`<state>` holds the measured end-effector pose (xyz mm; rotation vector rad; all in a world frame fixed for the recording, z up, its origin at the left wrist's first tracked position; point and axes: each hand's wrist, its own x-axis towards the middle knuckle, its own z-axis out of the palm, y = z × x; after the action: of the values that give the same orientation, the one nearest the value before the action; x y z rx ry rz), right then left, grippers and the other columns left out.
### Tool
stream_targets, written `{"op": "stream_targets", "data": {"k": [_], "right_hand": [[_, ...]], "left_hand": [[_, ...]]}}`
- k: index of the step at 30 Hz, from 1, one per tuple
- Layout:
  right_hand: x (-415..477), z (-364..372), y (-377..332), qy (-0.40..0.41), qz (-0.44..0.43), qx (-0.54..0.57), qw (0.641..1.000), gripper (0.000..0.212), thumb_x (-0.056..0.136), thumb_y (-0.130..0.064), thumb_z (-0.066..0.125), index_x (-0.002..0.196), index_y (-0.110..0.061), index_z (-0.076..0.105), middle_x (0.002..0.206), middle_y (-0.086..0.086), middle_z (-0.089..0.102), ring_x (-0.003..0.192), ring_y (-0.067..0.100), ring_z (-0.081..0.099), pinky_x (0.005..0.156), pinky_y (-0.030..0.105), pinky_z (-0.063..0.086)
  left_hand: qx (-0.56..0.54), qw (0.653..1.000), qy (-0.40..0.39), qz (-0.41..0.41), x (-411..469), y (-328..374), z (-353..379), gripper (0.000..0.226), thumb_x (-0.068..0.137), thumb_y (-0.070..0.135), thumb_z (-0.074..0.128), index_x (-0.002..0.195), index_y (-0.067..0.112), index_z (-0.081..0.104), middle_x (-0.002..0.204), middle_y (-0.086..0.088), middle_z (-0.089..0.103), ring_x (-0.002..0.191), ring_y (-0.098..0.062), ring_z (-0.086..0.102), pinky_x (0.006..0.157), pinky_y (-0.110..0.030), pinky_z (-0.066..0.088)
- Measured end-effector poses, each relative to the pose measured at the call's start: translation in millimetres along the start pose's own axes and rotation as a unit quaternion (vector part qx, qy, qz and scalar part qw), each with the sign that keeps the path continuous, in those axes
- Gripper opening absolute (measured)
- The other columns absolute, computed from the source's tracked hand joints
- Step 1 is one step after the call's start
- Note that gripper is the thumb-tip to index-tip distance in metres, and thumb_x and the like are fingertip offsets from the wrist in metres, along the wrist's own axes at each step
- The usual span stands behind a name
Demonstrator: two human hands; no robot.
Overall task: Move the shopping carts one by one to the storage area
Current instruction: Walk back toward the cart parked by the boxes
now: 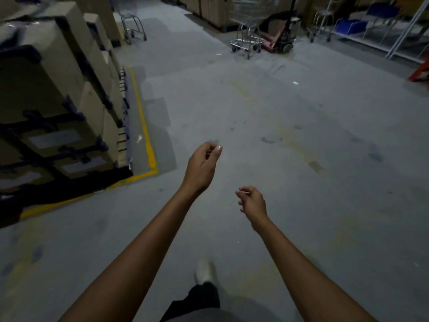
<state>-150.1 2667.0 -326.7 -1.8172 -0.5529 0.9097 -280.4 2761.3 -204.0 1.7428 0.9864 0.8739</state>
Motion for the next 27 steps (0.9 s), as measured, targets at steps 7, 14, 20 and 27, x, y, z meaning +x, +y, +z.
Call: {"op": "stream_targets", "data": {"k": [7,14,20,27], "right_hand": [[192.5,33.7,-83.1,-0.002,-0.023,0.015,1.0,0.016,0.095,-0.023,0.063,0.108,-0.015,0.065,0.096,0.004,0.067,0.08,0.017,0.063,0.07,0.033,0.052],[336.6,30.2,-239.1,-0.017,-0.141,0.064,0.988,0.014,0.09,-0.028,0.067,0.104,-0.026,0.065,0.101,0.001,0.068,0.087,0.015,0.066,0.064,0.027,0.051],[459.6,20.2,-325.5,-0.017,-0.24,0.104,0.965,0.031,0.078,-0.046,0.064,0.107,-0.034,0.064,0.11,-0.004,0.07,0.097,0.016,0.067,0.069,0.03,0.056],[714.7,20.9,-333.4,-0.017,-0.182,0.067,0.981,0.039,0.073,-0.056,0.063,0.107,-0.037,0.063,0.109,-0.008,0.068,0.101,0.016,0.067,0.084,0.043,0.054]], "left_hand": [[0.009,0.997,0.005,-0.079,197.4,-93.6,29.9,0.026,0.101,0.035,0.053,0.096,0.012,0.063,0.087,0.0,0.063,0.082,-0.016,0.058,0.074,-0.035,0.049],[0.112,0.964,-0.086,-0.226,385.7,-173.3,48.5,0.027,0.097,0.035,0.059,0.096,0.008,0.064,0.098,-0.008,0.066,0.089,-0.023,0.06,0.069,-0.03,0.042],[0.145,0.947,-0.127,-0.259,523.1,-207.0,84.5,0.024,0.096,0.032,0.061,0.096,0.008,0.066,0.099,-0.008,0.067,0.093,-0.024,0.061,0.075,-0.03,0.044],[0.11,0.973,-0.064,-0.193,743.3,-200.8,159.3,0.025,0.098,0.031,0.06,0.102,0.007,0.064,0.094,-0.003,0.064,0.087,-0.019,0.059,0.071,-0.028,0.045]]}}
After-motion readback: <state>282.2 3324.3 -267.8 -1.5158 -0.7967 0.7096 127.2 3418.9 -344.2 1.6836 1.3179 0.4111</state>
